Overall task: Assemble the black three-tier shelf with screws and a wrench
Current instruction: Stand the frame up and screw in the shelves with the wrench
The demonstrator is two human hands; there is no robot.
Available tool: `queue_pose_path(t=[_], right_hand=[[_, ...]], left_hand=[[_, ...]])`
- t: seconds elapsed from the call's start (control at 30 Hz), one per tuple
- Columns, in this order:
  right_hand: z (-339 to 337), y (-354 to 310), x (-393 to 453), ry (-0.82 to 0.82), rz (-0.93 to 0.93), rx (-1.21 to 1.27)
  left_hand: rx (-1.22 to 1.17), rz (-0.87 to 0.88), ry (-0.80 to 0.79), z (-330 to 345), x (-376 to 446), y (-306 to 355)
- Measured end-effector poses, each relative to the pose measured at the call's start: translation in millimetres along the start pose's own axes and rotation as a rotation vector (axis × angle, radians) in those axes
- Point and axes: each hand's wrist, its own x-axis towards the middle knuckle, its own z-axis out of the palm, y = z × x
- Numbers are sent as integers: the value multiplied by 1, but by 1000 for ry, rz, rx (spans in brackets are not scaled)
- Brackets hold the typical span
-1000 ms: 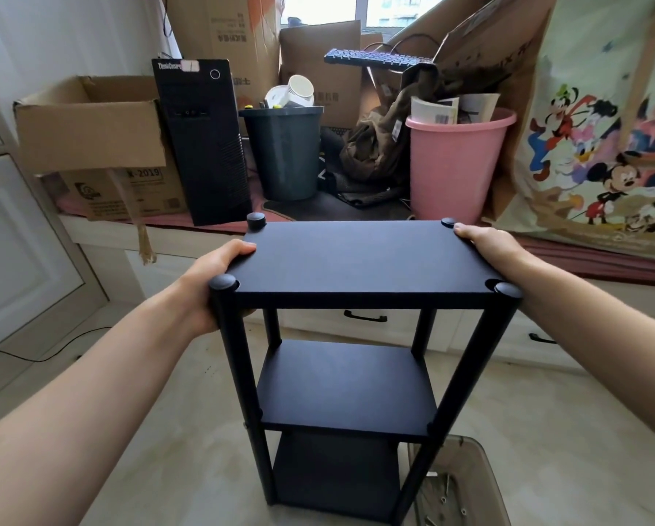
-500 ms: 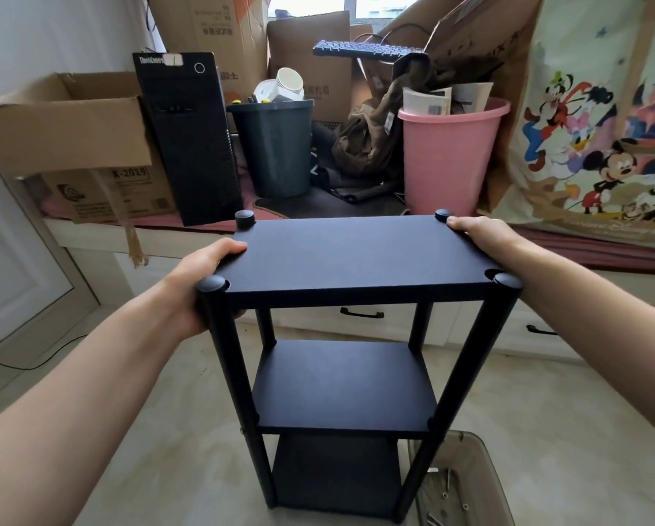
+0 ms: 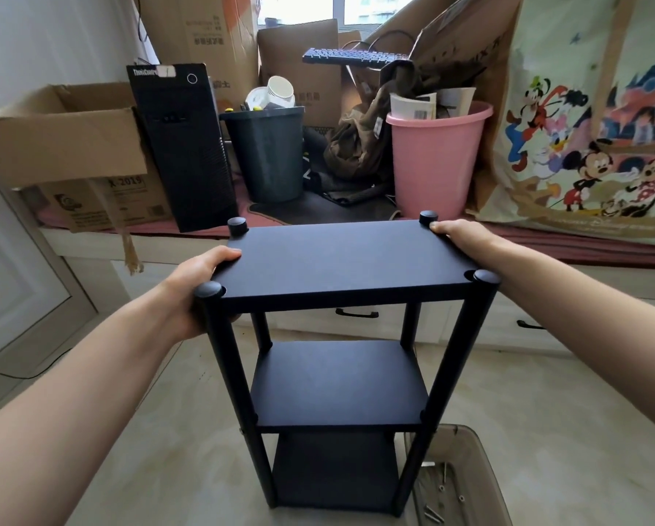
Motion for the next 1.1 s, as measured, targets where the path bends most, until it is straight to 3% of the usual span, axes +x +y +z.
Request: queue_pose_path(t=[0.3,0.4,0.53,0.67,0.93,1.1], right_hand=[[-7,-16,-4,-126,153,-25],[-2,-20,-1,-199,164,-157],[5,-16,6,-168,103,-275],[11,3,3,-286,182,-215],[1,11,10,-324,176,-130],[-18,30,-1,-351,287,69]], left_hand=[[104,-32,-87,-3,8,13],[178,25,4,3,19,23],[292,86,63,5,39,27],[248,-10,14,7,47,10],[210,31,50,10,46,5],[41,-5,-87,-3,36,-9]])
